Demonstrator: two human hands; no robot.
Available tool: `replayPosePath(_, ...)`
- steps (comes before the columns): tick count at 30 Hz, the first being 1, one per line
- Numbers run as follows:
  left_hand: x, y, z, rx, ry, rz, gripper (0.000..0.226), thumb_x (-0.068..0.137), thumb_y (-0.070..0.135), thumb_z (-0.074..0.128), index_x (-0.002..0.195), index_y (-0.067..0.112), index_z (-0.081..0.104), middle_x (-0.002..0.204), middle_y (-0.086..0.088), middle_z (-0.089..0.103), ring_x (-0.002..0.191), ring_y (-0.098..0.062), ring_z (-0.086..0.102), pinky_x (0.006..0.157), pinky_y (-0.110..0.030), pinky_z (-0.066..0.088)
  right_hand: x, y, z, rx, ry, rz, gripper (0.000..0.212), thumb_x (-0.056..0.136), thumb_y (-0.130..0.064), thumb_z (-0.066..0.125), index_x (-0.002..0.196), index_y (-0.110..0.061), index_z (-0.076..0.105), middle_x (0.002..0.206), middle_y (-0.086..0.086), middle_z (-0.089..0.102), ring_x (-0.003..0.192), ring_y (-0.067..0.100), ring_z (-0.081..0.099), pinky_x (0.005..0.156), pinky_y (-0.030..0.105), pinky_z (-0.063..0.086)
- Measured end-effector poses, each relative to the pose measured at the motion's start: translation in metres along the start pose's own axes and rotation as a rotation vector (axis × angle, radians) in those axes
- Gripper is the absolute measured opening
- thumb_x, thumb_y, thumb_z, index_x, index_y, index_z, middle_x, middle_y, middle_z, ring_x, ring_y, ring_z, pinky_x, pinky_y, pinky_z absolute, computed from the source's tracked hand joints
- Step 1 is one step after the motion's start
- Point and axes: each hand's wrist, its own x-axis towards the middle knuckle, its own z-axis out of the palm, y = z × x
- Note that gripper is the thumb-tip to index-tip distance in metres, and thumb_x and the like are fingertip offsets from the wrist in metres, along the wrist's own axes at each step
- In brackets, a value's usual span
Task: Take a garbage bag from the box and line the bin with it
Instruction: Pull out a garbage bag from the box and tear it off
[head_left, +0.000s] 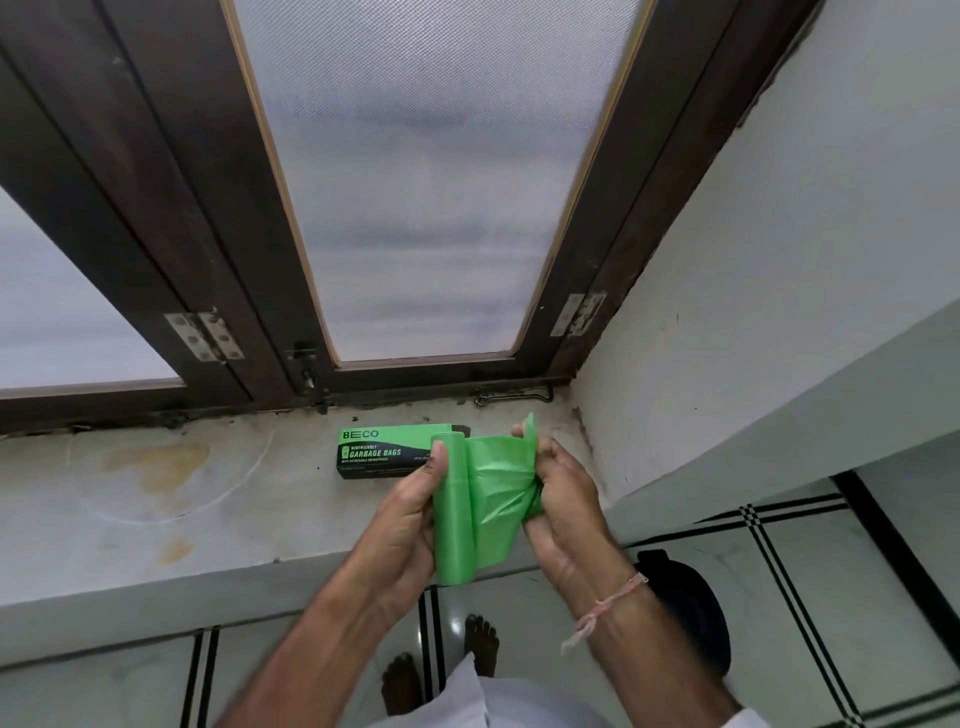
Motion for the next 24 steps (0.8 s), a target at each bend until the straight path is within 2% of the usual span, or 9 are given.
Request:
replayPosePath(3,-0.001,0.0,0.002,0.006,-0.017,-0.008,0.049,0.101,0.047,0.051,0.123,0.01,0.074,0.124,-0.019,0.073,0.115,-0.034,0.071,0.088,-0.047,0.061,-0.01,-0.004,-0.002,-0.18,-0.176,-0.051,0.04,0.097,-0.041,0.063,0.114,-0.005,0.069,0.104,0.011,0.078,0.093,0.022,0.074,0.086,0.038,0.061)
replayPosePath(5,-0.001,0.002,0.001,-0.01,-0.009,-0.006,0.054,0.097,0.046,0.056,0.13,0.005,0.067,0.126,-0.022,0.072,0.117,-0.038,0.069,0.093,-0.053,0.059,-0.014,-0.006,-0.004,-0.429,-0.262,-0.135,0.044,0.084,-0.037,0.079,0.114,-0.007,0.071,0.103,0.007,0.08,0.092,0.016,0.076,0.079,0.029,0.061)
replayPosePath(7,0.0,0.005,-0.003,-0.01,0.001,0.007,0.057,0.096,0.045,0.059,0.132,0.002,0.063,0.127,-0.024,0.07,0.117,-0.04,0.069,0.093,-0.053,0.059,-0.015,-0.008,-0.004,-0.524,-0.25,-0.195,0.03,0.08,-0.023,0.083,0.103,-0.005,0.074,0.091,0.0,0.08,0.08,0.007,0.075,0.067,0.018,0.057)
replayPosePath(9,0.001,0.007,-0.006,0.007,-0.009,0.02,0.059,0.096,0.046,0.06,0.133,0.001,0.063,0.13,-0.025,0.069,0.12,-0.04,0.067,0.096,-0.052,0.057,-0.016,-0.012,-0.005,-0.486,-0.233,-0.194,0.009,0.085,-0.015,0.079,0.087,-0.008,0.075,0.077,-0.005,0.078,0.069,0.003,0.072,0.06,0.016,0.054)
replayPosePath(12,0.002,0.007,-0.011,-0.009,-0.008,0.025,0.056,0.098,0.045,0.058,0.133,0.002,0.064,0.13,-0.023,0.069,0.122,-0.037,0.067,0.095,-0.048,0.058,-0.011,-0.018,-0.01,-0.421,-0.224,-0.17,0.015,0.088,-0.023,0.074,0.073,-0.021,0.075,0.07,-0.007,0.074,0.065,0.005,0.067,0.059,0.019,0.053)
replayPosePath(17,0.0,0.007,-0.006,-0.025,-0.012,0.029,0.051,0.099,0.041,0.056,0.13,0.002,0.066,0.127,-0.022,0.071,0.119,-0.035,0.069,0.093,-0.047,0.059,-0.003,-0.014,-0.014,-0.385,-0.197,-0.141,0.019,0.097,-0.02,0.067,0.078,-0.016,0.065,0.067,-0.007,0.068,0.062,0.006,0.061,0.057,0.021,0.051)
replayPosePath(19,0.0,0.006,-0.006,-0.019,-0.009,0.018,0.052,0.098,0.041,0.059,0.131,0.002,0.066,0.128,-0.021,0.071,0.12,-0.036,0.068,0.097,-0.05,0.057,-0.002,-0.013,-0.014,-0.376,-0.182,-0.148,0.019,0.099,-0.014,0.065,0.08,-0.015,0.067,0.068,-0.008,0.07,0.065,0.008,0.062,0.059,0.021,0.053)
replayPosePath(22,0.001,0.005,-0.009,-0.023,0.003,-0.002,0.053,0.095,0.042,0.062,0.132,0.004,0.066,0.13,-0.02,0.07,0.121,-0.035,0.068,0.101,-0.053,0.055,0.0,-0.016,-0.015,-0.367,-0.162,-0.108,0.022,0.103,-0.011,0.056,0.093,-0.014,0.076,0.086,-0.001,0.079,0.077,0.011,0.071,0.066,0.024,0.059)
replayPosePath(24,0.001,0.005,-0.01,-0.027,0.012,-0.009,0.053,0.095,0.042,0.062,0.132,0.005,0.066,0.128,-0.019,0.071,0.119,-0.035,0.069,0.1,-0.053,0.055,-0.001,-0.019,-0.017,-0.342,-0.172,-0.064,0.027,0.106,-0.02,0.053,0.103,-0.011,0.078,0.097,0.006,0.08,0.085,0.018,0.073,0.069,0.028,0.061)
